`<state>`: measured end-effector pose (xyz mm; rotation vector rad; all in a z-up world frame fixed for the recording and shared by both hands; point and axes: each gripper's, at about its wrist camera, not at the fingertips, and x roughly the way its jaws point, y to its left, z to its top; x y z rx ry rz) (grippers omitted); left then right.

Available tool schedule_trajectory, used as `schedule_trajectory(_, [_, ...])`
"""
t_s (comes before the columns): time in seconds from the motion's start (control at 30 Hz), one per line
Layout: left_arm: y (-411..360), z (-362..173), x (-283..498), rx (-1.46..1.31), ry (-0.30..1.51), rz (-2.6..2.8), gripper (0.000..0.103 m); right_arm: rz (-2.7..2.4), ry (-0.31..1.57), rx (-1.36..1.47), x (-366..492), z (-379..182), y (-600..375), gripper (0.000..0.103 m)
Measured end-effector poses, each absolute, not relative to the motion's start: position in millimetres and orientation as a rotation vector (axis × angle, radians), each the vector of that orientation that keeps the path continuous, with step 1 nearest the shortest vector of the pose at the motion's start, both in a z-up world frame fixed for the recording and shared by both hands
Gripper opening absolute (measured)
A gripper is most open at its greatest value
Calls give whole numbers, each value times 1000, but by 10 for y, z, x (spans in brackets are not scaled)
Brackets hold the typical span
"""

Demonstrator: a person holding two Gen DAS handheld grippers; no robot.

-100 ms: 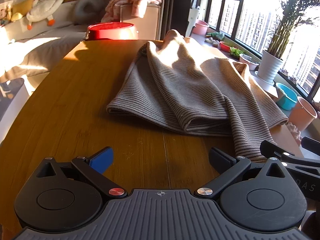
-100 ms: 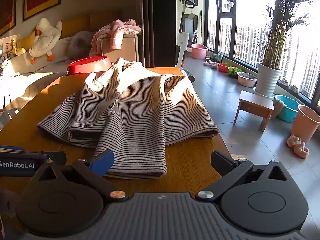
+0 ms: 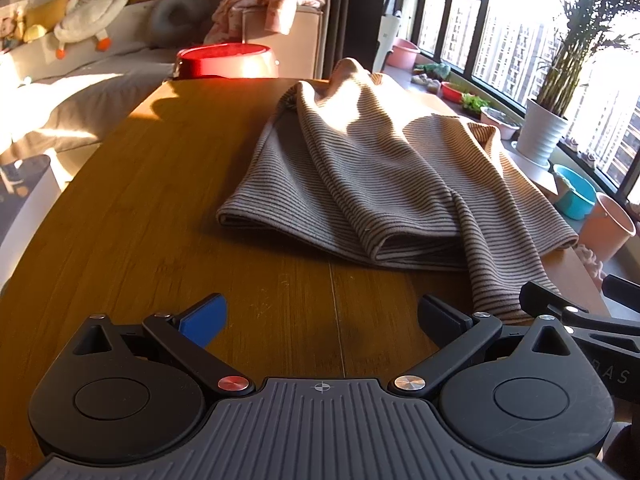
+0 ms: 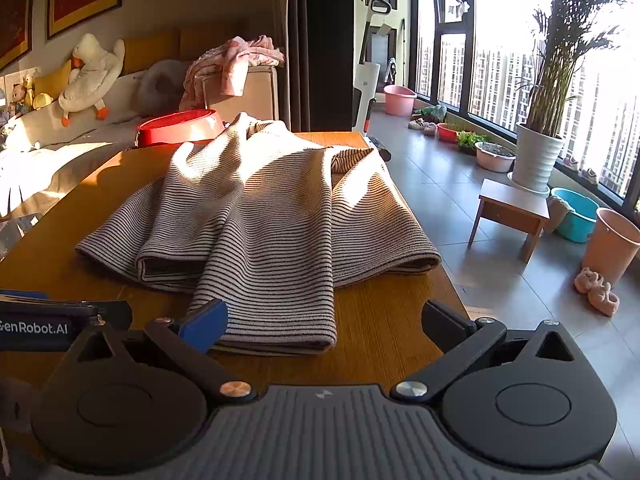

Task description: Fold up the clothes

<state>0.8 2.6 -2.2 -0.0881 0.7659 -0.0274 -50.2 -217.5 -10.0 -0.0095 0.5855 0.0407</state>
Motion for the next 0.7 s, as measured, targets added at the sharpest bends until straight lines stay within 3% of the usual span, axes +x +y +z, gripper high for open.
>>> schedule_trajectory(0.7, [104,-118,33,-79,806,-7,103,49,631,10,-509,-146,-2151,103])
